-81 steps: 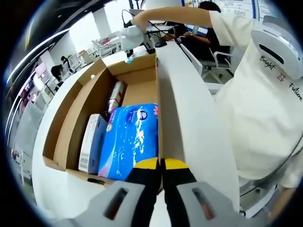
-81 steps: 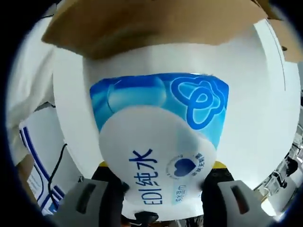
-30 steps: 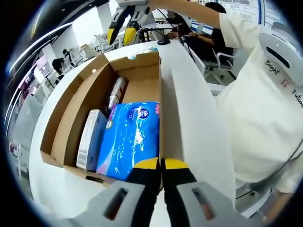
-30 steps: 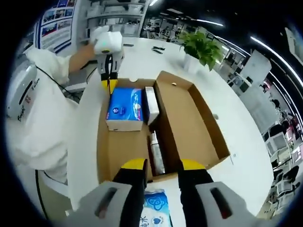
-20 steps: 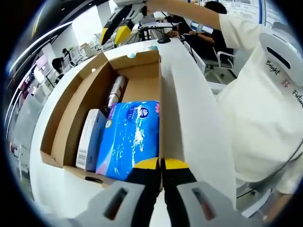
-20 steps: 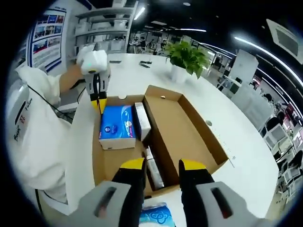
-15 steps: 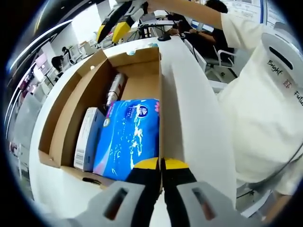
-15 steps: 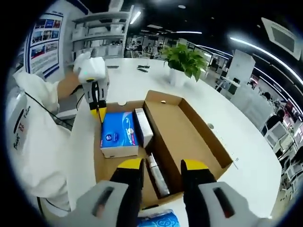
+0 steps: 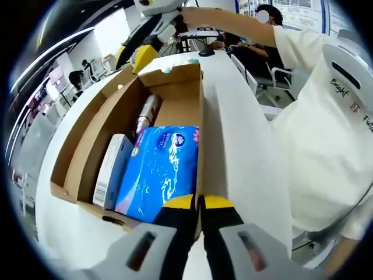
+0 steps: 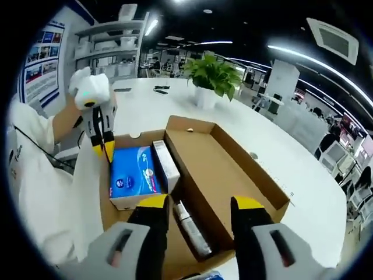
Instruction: Operate the shoe box by opening the lid, removing the specified soft item, and placing it in the target area until the item is outside and the box remains undamaged.
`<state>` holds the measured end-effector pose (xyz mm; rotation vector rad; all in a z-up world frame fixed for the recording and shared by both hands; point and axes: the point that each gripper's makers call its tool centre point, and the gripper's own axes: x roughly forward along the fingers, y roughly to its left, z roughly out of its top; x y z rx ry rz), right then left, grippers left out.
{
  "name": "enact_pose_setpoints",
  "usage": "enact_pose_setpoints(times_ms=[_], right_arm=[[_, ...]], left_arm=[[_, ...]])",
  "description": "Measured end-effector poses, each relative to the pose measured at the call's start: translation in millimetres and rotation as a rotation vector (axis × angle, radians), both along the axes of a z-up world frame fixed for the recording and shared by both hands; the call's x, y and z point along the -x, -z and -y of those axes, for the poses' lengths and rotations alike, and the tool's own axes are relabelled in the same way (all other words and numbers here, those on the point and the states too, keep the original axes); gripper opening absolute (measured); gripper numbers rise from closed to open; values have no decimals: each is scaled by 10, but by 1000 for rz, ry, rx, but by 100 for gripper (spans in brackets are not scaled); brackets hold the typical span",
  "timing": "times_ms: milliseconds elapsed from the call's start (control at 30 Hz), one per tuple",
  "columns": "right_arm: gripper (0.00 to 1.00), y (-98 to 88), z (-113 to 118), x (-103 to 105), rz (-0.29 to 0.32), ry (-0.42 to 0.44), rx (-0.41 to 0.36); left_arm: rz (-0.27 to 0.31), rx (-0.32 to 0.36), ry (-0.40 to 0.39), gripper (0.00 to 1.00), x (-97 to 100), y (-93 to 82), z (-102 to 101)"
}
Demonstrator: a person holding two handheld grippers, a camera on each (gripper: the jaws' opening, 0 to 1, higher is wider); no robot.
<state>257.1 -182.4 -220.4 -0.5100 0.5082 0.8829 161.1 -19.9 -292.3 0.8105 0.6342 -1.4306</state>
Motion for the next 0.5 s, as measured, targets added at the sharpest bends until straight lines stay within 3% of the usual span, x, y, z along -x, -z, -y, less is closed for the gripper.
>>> enact_pose_setpoints(times_ms=[33, 100, 233, 333, 367, 433, 500], right_arm=[[42, 34, -23, 29, -15, -6, -3], [41, 21, -44, 21, 18, 2, -5], [33, -8, -6, -66, 124, 41, 78], [36, -21, -91, -48, 114, 62, 63], [34, 2, -85, -41, 98, 77, 77], [33, 59, -51, -34, 93, 98, 140], [33, 118, -137, 27, 79, 65, 155]], left_arm=[[7, 31, -5, 4, -2, -15, 11], [0, 86, -28, 5, -10, -47, 33], [44, 82, -36, 6, -2, -35, 31], [96, 34, 15, 5, 4, -18, 22], [89, 25, 13, 4, 7, -18, 28], [20, -16, -56, 4, 13, 5, 15], [51, -16, -20, 4, 5, -2, 24]])
